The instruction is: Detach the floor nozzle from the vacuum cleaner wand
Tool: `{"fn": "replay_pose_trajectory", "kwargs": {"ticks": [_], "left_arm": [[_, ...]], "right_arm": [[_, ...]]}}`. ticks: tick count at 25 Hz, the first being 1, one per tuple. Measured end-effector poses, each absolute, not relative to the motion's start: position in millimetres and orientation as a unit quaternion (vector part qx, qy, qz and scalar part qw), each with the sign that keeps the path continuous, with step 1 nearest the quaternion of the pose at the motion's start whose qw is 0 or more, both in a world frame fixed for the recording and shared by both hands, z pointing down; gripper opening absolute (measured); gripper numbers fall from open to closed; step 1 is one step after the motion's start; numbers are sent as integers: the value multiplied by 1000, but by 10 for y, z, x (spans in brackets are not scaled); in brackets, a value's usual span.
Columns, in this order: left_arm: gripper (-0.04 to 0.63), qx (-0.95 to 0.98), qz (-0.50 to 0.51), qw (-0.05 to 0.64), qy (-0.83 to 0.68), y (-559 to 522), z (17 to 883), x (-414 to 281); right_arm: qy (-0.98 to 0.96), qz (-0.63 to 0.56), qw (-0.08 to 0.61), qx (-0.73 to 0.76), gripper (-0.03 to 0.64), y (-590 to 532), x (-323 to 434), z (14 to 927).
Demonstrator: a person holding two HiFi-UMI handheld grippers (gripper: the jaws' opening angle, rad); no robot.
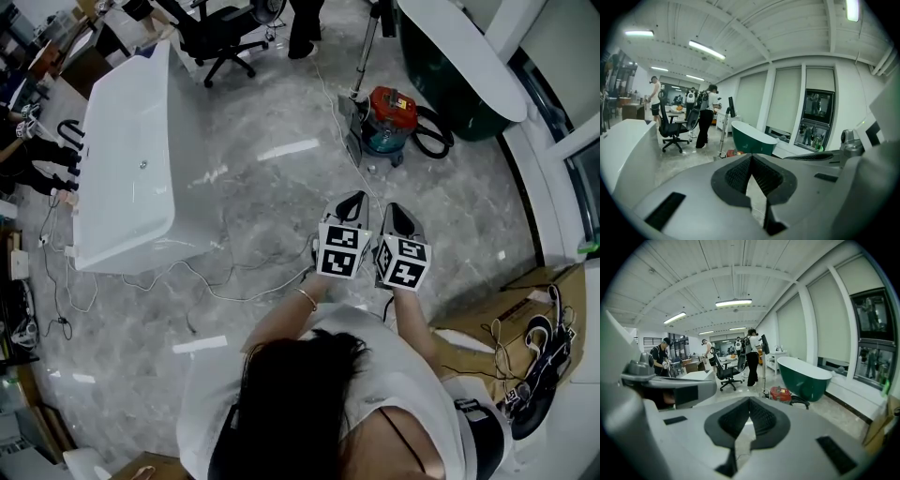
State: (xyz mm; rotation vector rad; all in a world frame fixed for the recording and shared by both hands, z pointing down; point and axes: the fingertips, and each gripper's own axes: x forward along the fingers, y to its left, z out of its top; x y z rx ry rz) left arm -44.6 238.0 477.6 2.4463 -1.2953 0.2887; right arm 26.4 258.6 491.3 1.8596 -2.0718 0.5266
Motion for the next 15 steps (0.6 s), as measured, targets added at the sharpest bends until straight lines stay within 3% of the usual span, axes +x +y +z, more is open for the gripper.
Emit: {"fn": "replay_pose_trajectory", "kwargs": {"ticks": [15], "left_arm": [[3,871,112,174,-446,1624,4831,-603]], "right_arm": [[-711,192,147,661,15,1895,81,4998]]}}
